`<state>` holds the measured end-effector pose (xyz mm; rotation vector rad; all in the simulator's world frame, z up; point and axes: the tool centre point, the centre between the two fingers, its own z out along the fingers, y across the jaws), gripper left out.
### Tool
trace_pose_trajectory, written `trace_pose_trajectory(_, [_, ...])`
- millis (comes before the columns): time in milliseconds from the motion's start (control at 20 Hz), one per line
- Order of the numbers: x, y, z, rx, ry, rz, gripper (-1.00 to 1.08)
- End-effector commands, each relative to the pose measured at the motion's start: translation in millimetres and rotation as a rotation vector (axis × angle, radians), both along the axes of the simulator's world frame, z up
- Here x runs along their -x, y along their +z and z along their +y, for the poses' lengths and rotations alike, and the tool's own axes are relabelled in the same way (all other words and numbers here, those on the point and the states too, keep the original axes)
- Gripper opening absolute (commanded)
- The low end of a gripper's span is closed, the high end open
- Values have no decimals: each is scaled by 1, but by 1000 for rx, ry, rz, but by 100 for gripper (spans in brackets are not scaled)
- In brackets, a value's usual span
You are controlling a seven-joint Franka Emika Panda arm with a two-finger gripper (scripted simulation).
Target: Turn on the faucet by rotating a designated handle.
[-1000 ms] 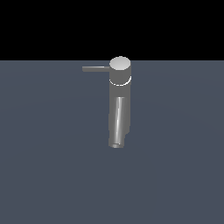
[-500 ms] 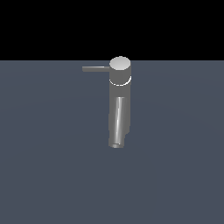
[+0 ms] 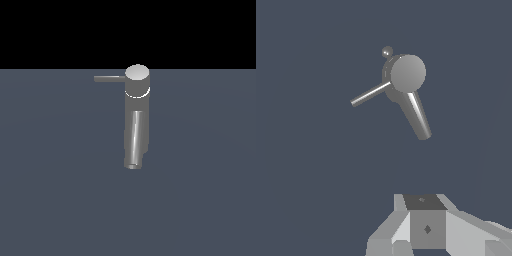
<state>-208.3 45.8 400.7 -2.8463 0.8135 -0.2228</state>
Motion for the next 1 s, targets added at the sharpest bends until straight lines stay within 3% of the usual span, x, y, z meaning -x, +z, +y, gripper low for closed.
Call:
trace_pose_trajectory(0, [-8,-9,5,-18,-69,-20,-100])
trace_pose_trajectory(950, [-81,-64,28,-138,-540,-162,-100])
